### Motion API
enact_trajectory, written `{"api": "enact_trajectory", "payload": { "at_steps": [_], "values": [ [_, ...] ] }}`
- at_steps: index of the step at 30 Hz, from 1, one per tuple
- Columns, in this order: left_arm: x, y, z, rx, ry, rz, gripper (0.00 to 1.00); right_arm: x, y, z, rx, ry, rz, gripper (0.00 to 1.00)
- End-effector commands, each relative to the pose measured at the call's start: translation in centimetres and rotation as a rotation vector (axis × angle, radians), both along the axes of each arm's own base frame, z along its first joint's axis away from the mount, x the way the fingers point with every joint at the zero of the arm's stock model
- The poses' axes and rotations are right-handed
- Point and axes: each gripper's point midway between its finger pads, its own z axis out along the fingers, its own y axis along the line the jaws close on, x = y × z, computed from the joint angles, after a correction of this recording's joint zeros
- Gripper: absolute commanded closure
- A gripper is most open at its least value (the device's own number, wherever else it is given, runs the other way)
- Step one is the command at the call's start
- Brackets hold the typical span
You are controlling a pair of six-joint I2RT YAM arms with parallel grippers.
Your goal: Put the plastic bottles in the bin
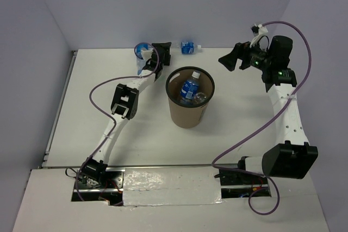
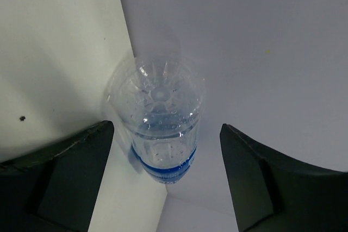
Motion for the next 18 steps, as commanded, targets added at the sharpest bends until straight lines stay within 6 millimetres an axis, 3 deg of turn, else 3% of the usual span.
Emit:
{"api": "enact_trajectory", "payload": {
  "at_steps": [1,10,12,13,15,18],
  "values": [
    [0.1,2.5,-6.5,0.006,0.102,0.105,0.08,-1.0,0.1,2.4,0.024,-0.082,0.009,0.01],
    [0.9,3.9,-7.1,0.026,0.051,0.093,0.25,-1.9,-0.2,2.6,0.052,-0.097,0.011,0.01],
    [1.1,3.9,-6.6,0.016,0.029,0.087,0.37,-2.0,-0.2,2.8,0.059,-0.103,0.011,0.01],
    [1.2,4.0,-6.4,0.013,0.021,0.085,0.48,-2.1,-0.2,2.8,0.061,-0.104,0.014,0.01],
    [1.4,4.1,-5.6,0.006,-0.008,0.071,0.57,-2.2,-0.3,2.6,0.064,-0.1,0.012,0.01],
    [1.7,4.7,-4.2,0.031,-0.047,0.043,0.63,-2.5,-0.3,2.6,0.062,-0.108,0.012,0.01]
  ]
}}
